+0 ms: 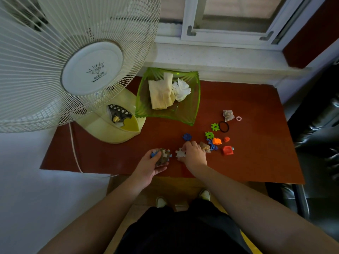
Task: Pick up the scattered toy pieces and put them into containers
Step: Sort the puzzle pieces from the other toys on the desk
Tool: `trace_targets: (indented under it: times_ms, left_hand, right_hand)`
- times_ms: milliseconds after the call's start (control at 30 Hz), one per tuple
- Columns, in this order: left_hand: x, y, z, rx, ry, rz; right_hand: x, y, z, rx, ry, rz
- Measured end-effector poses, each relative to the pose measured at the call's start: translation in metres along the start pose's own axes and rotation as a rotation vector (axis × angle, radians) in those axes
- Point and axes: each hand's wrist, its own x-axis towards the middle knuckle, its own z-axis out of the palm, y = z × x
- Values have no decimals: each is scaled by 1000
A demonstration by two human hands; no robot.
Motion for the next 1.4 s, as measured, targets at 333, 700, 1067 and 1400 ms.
trace_targets:
  times_ms: [333,700,1067,1400]
  left_hand:
    - [-1,-11,5,56,14,-17]
    - [-7,-15,46,22,-90,-157]
    - [-6,-16,63,219,-294,-105]
    - [4,-11,73,273,-202,-90]
  right_hand:
    - [-16,8,-10,532,46,117]
    - [-45,14,-18,612,46,66]
    - [-48,34,-13,525,192,69]
    - [-49,58,-24,644,259,145]
